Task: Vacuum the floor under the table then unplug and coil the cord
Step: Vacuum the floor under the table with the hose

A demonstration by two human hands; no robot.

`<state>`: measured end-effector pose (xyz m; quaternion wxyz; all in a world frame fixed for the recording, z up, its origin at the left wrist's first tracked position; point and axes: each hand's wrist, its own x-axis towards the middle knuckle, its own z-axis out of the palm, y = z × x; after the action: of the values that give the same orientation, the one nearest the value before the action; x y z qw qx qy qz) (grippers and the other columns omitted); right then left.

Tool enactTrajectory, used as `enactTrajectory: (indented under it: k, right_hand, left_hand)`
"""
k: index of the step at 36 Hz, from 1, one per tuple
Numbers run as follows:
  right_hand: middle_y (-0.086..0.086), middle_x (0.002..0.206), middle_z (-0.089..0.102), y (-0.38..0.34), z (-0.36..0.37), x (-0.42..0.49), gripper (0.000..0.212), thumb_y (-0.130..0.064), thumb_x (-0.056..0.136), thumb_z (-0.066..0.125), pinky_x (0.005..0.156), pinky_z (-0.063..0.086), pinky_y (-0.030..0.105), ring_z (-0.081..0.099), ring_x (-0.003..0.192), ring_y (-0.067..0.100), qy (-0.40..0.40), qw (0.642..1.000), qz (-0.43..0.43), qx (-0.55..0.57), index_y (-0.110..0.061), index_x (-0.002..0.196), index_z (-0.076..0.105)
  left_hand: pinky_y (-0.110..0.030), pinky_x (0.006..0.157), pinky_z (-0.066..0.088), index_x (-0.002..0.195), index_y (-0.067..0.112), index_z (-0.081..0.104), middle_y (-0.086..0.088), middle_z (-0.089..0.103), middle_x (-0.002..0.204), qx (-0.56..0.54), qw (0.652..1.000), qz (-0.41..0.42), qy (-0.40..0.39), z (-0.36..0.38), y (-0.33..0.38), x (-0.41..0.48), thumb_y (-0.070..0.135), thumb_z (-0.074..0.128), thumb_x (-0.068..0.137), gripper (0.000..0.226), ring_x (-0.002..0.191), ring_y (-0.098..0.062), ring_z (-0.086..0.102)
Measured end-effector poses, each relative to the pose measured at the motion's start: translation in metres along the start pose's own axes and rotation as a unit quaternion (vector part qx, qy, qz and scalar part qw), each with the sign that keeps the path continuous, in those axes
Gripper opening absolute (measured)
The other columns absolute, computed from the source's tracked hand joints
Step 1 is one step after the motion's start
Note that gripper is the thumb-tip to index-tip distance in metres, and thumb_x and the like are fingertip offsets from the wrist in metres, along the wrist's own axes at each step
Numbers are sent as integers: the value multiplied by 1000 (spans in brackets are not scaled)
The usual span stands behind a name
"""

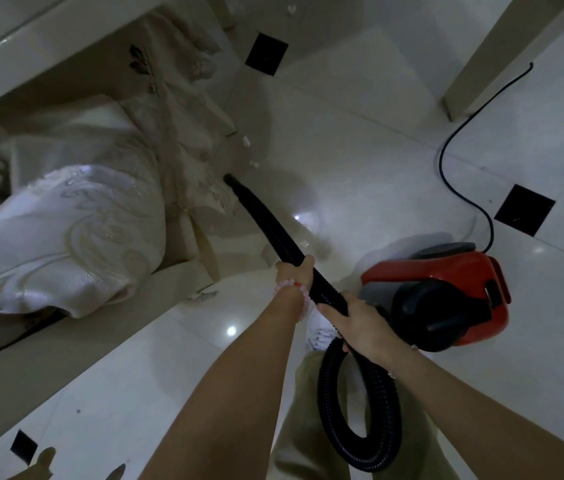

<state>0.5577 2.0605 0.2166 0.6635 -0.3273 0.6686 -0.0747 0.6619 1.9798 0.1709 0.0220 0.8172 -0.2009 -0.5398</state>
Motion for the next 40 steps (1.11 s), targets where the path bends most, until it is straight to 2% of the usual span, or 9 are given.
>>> enactTrajectory:
  k: [4,7,12,16,19,24,28,33,40]
  right_hand:
    - [2,71,56,2,-2,2,36,-44,94,50,53,45,24,53,55,13,14,999,11,28,-8,101,53]
    - [3,75,59,5,-5,4,38,-48,93,49,64,49,30,56,60,15,27,999,15,40,-12,102,53]
    - [9,81,64,8,-7,4,41,-52,91,49,69,53,37,61,65,19,39,997,23,59,-13,102,54]
    - [12,85,67,7,-9,-2,42,-53,91,49,71,55,42,67,72,27,44,997,24,65,-13,102,54]
    - [13,89,68,6,-9,-6,39,-49,93,48,71,53,37,68,78,28,43,997,23,53,-12,104,53]
    - [7,82,66,9,-6,-16,34,-45,94,49,53,47,19,64,66,20,19,999,32,21,-14,107,53]
    - [7,84,68,17,5,-29,30,-43,93,50,57,48,23,66,70,20,-4,999,32,-6,-17,109,53]
    - [6,76,65,27,19,-40,26,-43,93,51,49,42,15,62,66,16,-12,999,36,-19,-20,103,52]
    - [5,75,63,26,20,-41,24,-42,94,50,51,44,18,59,63,14,-3,999,33,13,-19,100,51]
  left_hand:
    - [-42,88,55,124,-1,46,-19,61,115,21,999,39,-19,7,11,-3,33,58,83,55,99,-31,62]
    - [-35,82,54,122,-3,47,-16,62,107,45,996,76,-30,12,20,-6,31,59,84,52,89,-26,60]
    - [-28,71,47,122,2,41,-8,51,100,83,989,108,-59,18,26,-7,29,55,90,44,89,-20,52]
    - [-35,84,50,125,1,39,-9,51,102,83,988,109,-71,21,26,-10,28,54,91,46,91,-22,53]
    - [-31,81,48,125,1,39,-10,52,103,79,990,96,-65,21,22,-12,29,54,91,47,91,-21,52]
    - [-36,91,50,127,0,38,-17,56,119,52,997,38,-37,15,2,-17,30,53,91,50,105,-29,56]
    - [-37,91,51,130,1,37,-18,56,122,49,998,-3,-32,7,-23,-22,33,53,90,54,99,-28,56]
    - [-35,89,51,127,0,39,-18,56,115,39,998,-33,-22,0,-46,-26,34,54,89,53,91,-25,54]
    - [-37,91,51,131,2,36,-17,57,117,41,998,-16,-47,2,-41,-23,34,56,88,57,96,-28,57]
